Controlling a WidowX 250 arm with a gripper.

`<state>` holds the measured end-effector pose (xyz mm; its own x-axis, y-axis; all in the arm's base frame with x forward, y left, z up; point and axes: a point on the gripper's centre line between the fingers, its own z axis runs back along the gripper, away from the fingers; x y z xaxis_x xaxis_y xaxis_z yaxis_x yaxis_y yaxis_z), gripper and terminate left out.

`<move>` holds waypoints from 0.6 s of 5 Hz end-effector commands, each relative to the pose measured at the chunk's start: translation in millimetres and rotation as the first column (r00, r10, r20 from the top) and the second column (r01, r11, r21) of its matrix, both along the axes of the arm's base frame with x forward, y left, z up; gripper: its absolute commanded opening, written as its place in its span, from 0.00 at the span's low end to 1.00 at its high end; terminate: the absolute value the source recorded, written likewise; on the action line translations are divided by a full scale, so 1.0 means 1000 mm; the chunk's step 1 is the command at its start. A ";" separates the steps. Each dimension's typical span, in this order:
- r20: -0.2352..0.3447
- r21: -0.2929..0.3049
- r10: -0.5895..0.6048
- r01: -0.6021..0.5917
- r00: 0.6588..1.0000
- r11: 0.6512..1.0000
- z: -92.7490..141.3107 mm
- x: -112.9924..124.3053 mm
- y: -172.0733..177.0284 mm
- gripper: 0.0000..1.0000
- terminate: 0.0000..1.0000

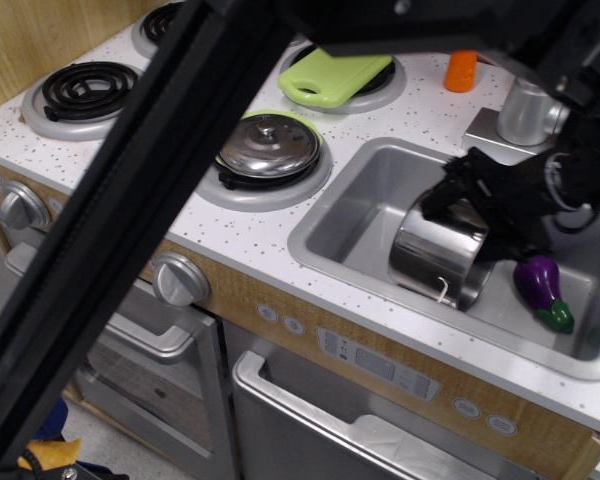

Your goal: Flip pot upright in sink

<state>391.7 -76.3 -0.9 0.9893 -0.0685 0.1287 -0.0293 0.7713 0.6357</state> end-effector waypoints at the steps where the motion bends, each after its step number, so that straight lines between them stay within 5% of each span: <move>1: 0.072 -0.082 0.013 -0.007 0.997 0.997 0.033 0.011 0.003 0.00 0.00; 2: 0.047 -0.239 0.096 -0.082 0.994 0.968 0.035 0.010 0.000 1.00 0.00; 3: 0.040 -0.284 0.132 -0.115 0.991 0.952 0.037 0.008 -0.004 0.00 0.00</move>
